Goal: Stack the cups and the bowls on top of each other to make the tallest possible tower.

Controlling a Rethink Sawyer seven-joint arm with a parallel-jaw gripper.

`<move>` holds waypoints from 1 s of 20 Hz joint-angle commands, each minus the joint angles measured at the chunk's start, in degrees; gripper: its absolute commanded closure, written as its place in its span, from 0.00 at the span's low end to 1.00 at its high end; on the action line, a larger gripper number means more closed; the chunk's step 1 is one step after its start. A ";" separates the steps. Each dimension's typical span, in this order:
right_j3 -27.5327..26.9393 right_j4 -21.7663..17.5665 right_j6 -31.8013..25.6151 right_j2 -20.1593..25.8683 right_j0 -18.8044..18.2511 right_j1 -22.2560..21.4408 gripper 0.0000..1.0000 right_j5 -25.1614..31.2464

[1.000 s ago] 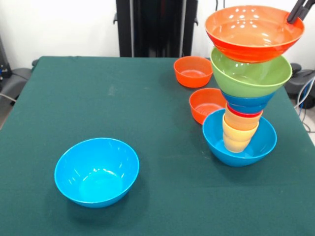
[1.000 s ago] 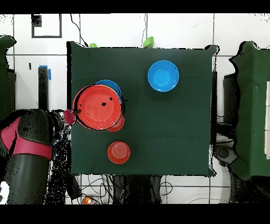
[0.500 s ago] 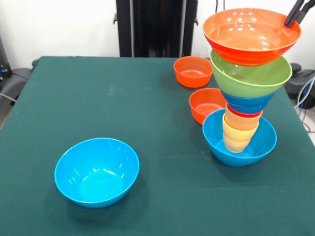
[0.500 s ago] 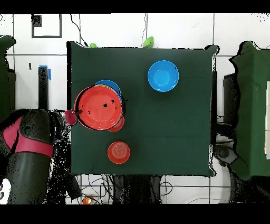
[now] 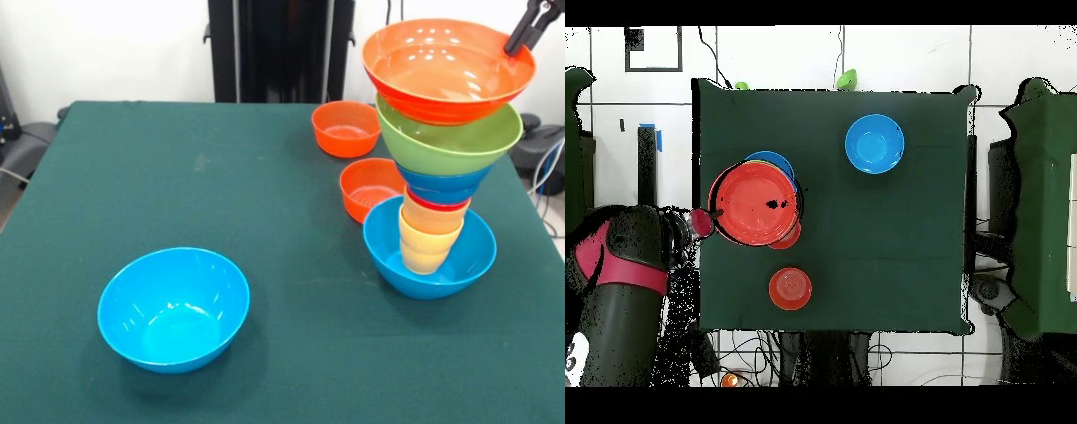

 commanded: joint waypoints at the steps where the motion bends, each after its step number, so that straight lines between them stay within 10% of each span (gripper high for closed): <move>1: 0.36 -1.01 9.58 1.85 -0.57 1.20 1.00 -3.27; 20: -2.30 1.11 9.31 3.24 -0.74 1.76 1.00 -0.81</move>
